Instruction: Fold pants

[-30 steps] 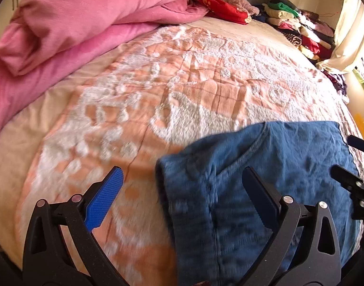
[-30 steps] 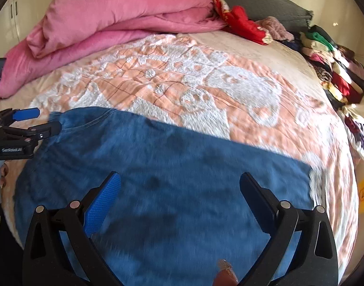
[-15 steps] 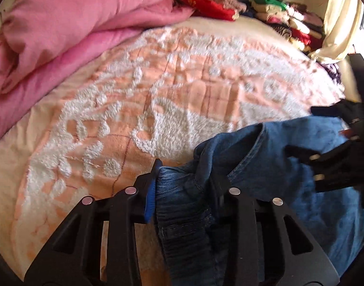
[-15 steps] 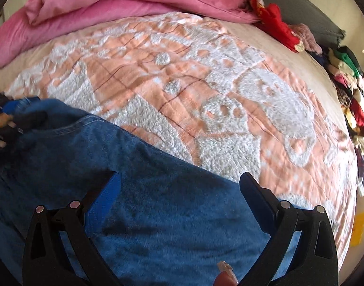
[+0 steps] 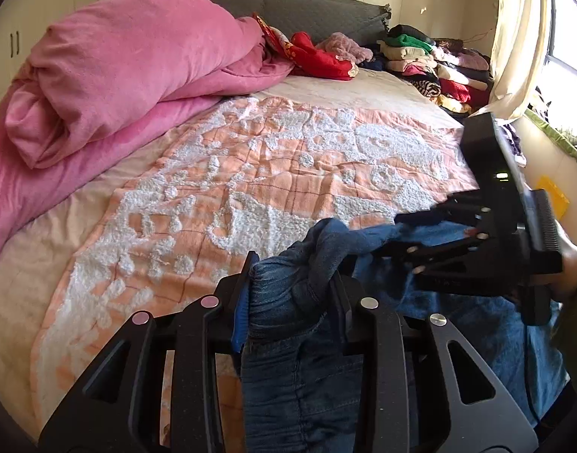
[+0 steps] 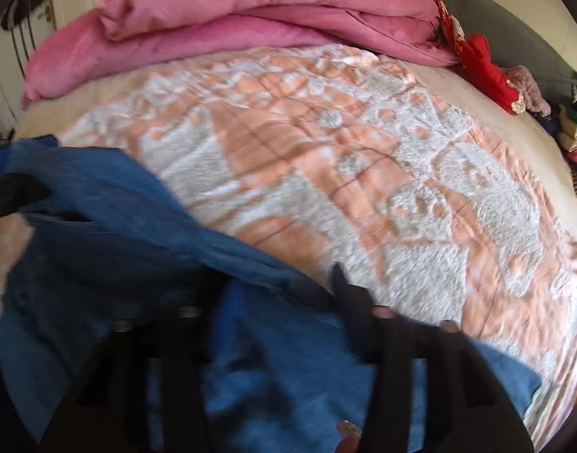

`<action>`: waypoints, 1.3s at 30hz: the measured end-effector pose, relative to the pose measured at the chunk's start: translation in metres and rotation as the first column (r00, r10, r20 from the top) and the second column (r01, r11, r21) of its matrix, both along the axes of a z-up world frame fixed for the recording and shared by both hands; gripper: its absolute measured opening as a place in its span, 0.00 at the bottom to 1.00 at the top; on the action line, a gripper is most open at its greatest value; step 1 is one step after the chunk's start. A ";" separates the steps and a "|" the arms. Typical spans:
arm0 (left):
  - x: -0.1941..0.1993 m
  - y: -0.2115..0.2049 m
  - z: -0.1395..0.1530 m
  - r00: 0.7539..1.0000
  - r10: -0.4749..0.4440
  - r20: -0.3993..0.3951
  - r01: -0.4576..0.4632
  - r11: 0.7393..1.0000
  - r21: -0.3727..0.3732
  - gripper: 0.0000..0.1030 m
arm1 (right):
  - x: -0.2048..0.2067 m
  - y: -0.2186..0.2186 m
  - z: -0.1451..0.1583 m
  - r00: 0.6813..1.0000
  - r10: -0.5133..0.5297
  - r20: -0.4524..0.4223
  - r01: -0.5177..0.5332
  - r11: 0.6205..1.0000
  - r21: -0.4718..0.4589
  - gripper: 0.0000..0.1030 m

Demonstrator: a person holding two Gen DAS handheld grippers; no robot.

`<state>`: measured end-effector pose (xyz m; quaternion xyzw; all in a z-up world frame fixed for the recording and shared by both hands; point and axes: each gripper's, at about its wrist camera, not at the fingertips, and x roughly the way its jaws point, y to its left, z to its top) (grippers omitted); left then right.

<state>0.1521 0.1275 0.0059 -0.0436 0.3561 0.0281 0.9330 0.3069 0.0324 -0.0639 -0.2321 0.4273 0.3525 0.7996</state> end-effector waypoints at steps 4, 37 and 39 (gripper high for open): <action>-0.005 0.008 0.000 1.000 0.018 0.001 -0.018 1.000 -0.023 0.25 | -0.018 -0.018 0.015 0.999 -0.038 0.005 0.038 0.997 0.066 0.14; -0.125 -0.019 -0.016 0.986 -0.133 -0.098 0.132 0.991 -0.020 0.30 | -0.260 -0.102 0.053 0.998 -0.001 -0.057 0.017 0.959 0.284 0.09; -0.126 -0.019 -0.022 0.986 -0.113 -0.123 0.115 0.993 0.005 0.34 | -0.266 -0.096 0.044 0.997 0.018 -0.075 0.003 0.963 0.268 0.09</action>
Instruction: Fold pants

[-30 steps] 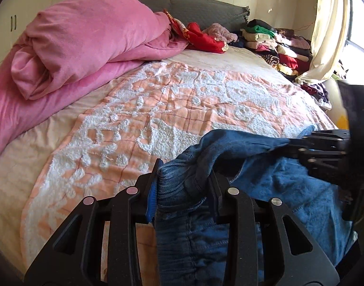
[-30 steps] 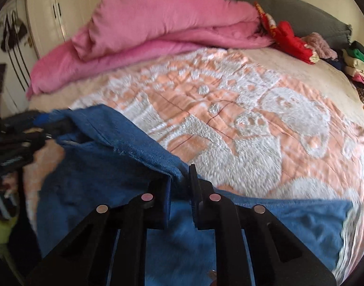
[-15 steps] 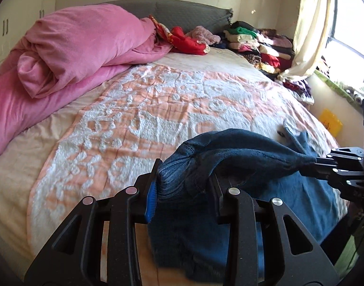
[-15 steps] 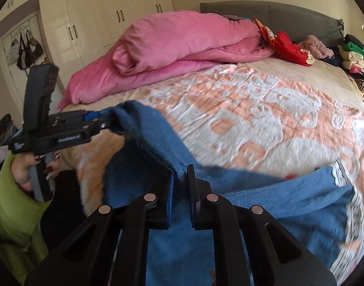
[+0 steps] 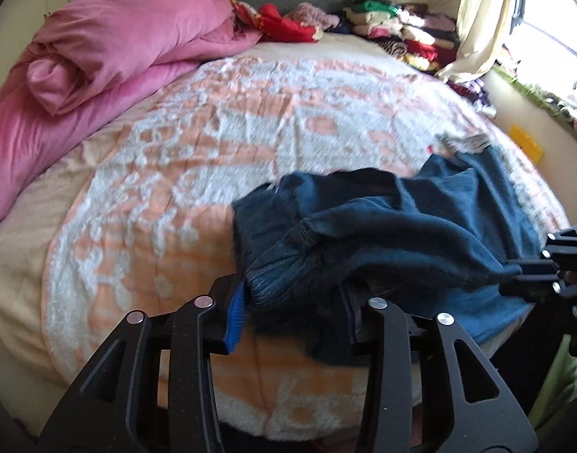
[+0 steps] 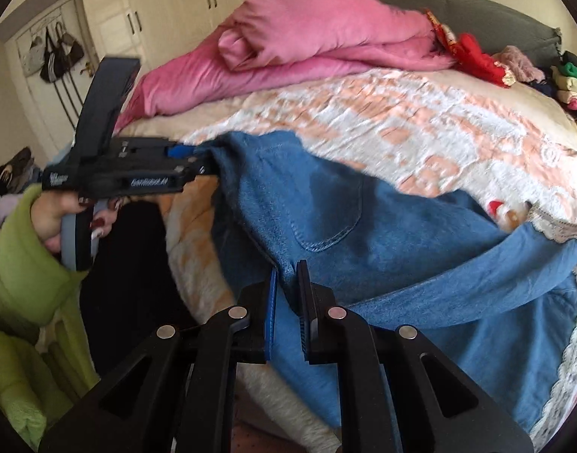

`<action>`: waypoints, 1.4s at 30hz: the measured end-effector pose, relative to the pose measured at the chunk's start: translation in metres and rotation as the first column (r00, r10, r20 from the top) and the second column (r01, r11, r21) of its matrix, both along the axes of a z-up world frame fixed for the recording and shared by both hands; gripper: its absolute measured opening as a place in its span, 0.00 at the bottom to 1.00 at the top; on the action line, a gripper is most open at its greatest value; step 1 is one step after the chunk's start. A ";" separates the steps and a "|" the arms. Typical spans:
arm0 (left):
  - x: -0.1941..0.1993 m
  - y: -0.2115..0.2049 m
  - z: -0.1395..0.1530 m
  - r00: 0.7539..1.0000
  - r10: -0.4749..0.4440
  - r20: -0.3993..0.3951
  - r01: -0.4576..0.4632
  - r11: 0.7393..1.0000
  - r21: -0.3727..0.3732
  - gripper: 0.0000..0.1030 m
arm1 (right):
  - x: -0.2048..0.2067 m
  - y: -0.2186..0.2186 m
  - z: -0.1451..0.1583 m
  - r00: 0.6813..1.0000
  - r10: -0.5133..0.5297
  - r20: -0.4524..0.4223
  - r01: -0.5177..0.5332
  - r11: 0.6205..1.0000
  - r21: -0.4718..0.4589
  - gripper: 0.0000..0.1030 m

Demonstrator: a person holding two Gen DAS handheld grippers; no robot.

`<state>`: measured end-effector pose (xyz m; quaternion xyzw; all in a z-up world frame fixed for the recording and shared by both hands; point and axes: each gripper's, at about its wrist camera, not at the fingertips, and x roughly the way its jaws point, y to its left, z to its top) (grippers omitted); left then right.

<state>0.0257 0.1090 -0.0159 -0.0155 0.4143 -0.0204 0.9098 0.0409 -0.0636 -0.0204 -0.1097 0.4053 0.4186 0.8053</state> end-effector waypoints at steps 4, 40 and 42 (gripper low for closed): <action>-0.005 0.005 -0.005 0.999 0.024 -0.039 -0.024 1.000 0.005 0.34 | -0.006 0.015 -0.021 0.999 0.018 -0.042 -0.020 0.999 -0.043 0.10; -0.010 -0.036 -0.024 0.995 -0.051 -0.088 0.047 0.998 -0.045 0.21 | 0.005 -0.009 -0.057 0.966 -0.201 -0.162 0.189 0.978 -0.088 0.33; -0.015 -0.031 -0.012 0.997 -0.036 -0.062 0.031 0.997 -0.076 0.22 | 0.004 -0.018 -0.046 0.966 -0.207 -0.156 0.202 0.978 -0.051 0.33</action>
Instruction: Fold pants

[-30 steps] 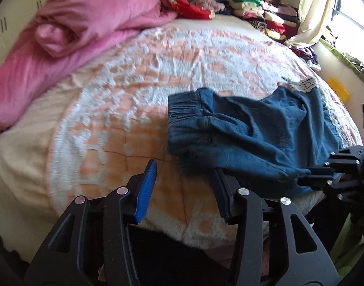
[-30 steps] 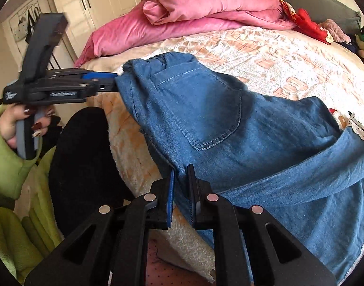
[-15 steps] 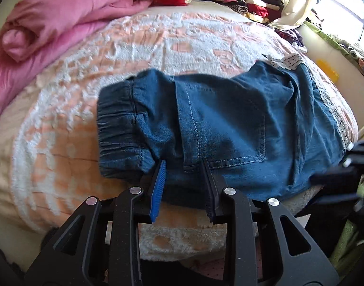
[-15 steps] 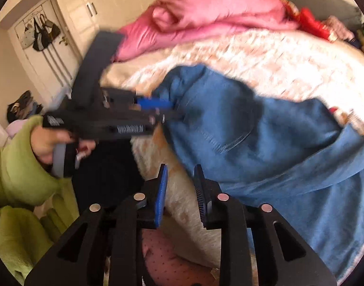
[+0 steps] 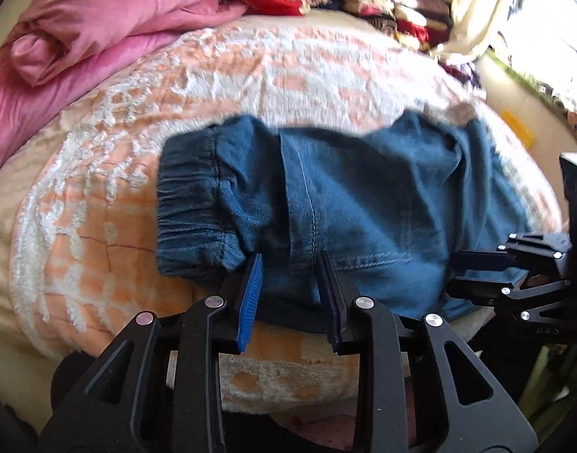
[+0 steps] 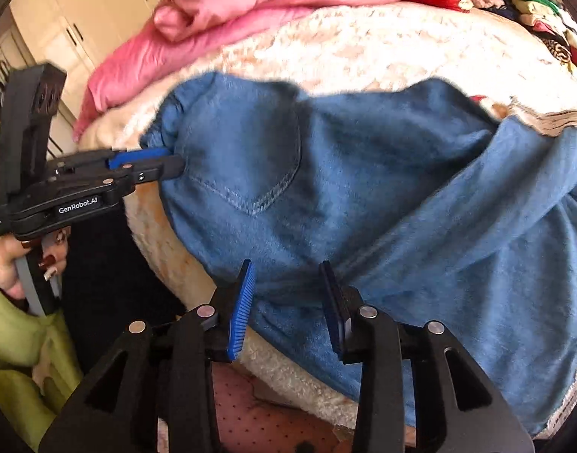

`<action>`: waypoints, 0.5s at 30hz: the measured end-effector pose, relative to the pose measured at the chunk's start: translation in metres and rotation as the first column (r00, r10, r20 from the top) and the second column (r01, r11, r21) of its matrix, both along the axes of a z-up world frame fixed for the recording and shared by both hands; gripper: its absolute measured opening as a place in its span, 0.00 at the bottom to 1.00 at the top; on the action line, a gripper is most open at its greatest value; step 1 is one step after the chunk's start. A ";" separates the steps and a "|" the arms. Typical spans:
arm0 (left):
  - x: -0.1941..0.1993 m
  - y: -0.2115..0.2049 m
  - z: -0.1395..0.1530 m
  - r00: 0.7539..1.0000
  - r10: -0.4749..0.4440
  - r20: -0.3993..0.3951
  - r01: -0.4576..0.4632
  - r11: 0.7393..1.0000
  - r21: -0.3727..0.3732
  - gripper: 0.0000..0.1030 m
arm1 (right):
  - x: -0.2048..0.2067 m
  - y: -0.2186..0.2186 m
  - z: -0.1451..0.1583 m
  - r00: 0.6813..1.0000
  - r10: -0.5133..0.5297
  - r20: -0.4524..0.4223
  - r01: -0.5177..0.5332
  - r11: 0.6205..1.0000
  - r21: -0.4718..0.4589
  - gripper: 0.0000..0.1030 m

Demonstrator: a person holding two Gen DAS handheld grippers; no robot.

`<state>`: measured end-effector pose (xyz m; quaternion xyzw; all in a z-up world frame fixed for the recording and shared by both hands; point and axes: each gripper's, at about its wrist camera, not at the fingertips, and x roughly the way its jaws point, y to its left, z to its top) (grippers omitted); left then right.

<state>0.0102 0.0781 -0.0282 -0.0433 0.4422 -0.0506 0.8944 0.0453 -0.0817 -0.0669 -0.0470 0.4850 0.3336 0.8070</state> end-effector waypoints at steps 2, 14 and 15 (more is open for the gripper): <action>-0.007 0.003 0.013 0.999 0.017 0.033 -0.017 1.000 -0.002 0.26 | -0.001 -0.014 0.012 0.999 -0.027 0.030 0.027 0.999 0.029 0.33; 0.005 -0.044 0.032 0.993 -0.113 0.041 0.117 0.987 -0.115 0.34 | 0.030 -0.093 0.048 0.949 -0.292 0.119 0.283 0.955 0.083 0.57; 0.010 -0.051 0.028 0.991 -0.133 0.023 0.135 0.979 -0.152 0.34 | 0.032 -0.099 0.049 0.942 -0.311 0.129 0.303 0.950 0.083 0.57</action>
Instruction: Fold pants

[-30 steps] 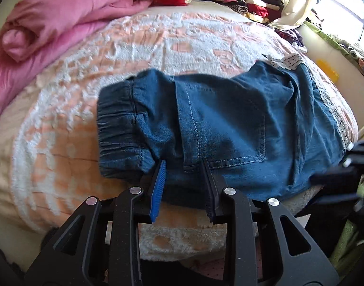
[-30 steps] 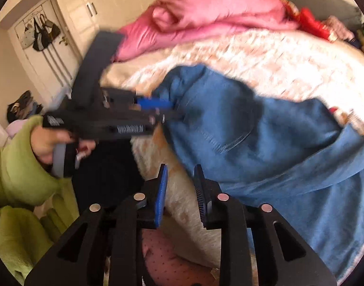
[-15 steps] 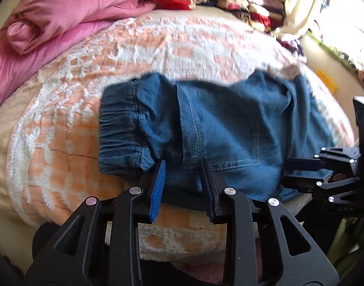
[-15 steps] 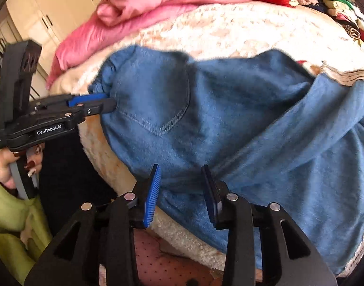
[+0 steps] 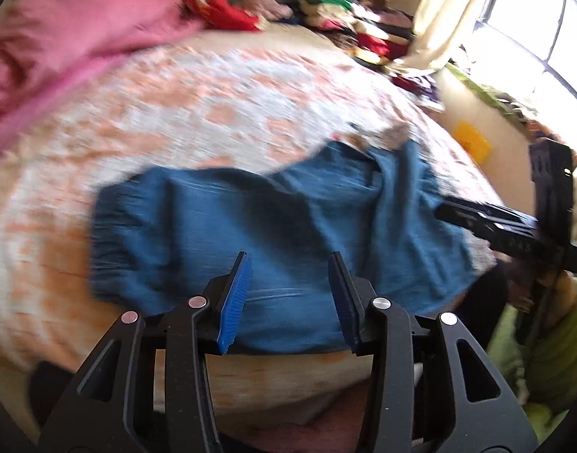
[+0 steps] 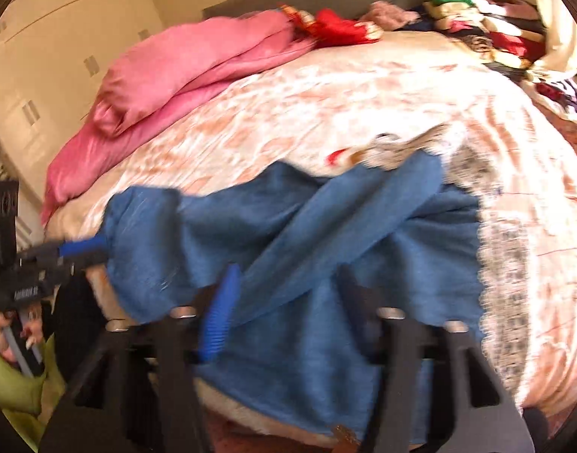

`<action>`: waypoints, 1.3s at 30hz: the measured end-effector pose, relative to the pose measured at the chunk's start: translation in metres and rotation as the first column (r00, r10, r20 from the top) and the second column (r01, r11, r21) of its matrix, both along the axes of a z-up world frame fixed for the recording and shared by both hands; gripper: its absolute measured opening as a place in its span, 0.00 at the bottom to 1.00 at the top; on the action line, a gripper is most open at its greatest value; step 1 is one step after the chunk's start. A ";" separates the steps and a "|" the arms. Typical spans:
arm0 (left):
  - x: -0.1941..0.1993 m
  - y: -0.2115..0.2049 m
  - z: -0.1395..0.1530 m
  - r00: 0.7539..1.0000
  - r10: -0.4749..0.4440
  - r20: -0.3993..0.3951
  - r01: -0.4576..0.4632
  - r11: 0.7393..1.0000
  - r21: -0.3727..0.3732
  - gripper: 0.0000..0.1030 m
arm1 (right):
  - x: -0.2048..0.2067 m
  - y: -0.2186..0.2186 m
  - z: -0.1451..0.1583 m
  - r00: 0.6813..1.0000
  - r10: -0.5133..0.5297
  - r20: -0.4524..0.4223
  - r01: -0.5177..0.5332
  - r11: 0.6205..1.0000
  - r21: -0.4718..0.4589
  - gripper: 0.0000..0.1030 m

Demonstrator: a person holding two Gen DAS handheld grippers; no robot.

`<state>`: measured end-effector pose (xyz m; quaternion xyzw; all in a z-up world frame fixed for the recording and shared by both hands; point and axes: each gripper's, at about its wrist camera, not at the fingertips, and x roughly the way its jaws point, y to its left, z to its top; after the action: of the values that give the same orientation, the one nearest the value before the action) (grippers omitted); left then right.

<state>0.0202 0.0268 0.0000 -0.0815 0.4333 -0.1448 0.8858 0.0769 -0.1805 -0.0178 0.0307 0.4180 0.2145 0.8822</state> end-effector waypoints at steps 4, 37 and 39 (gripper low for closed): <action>0.012 -0.028 -0.011 0.997 -0.071 -0.036 0.070 0.997 -0.040 0.34 | 0.003 -0.023 0.002 0.999 -0.049 0.017 0.049 0.999 -0.014 0.57; 0.048 -0.139 -0.052 0.938 -0.326 -0.119 0.319 0.945 -0.075 0.03 | 0.172 0.028 -0.043 0.988 -0.132 -0.086 0.105 0.959 -0.264 0.43; 0.048 -0.138 -0.053 0.938 -0.328 -0.117 0.321 0.944 -0.072 0.03 | 0.175 0.026 -0.047 0.989 -0.138 -0.049 0.117 0.947 -0.300 0.18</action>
<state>0.0685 -0.1110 -0.0525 -0.0410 0.4924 -0.2945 0.8180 0.2518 -0.1540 -0.0644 -0.0674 0.4728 0.0908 0.8739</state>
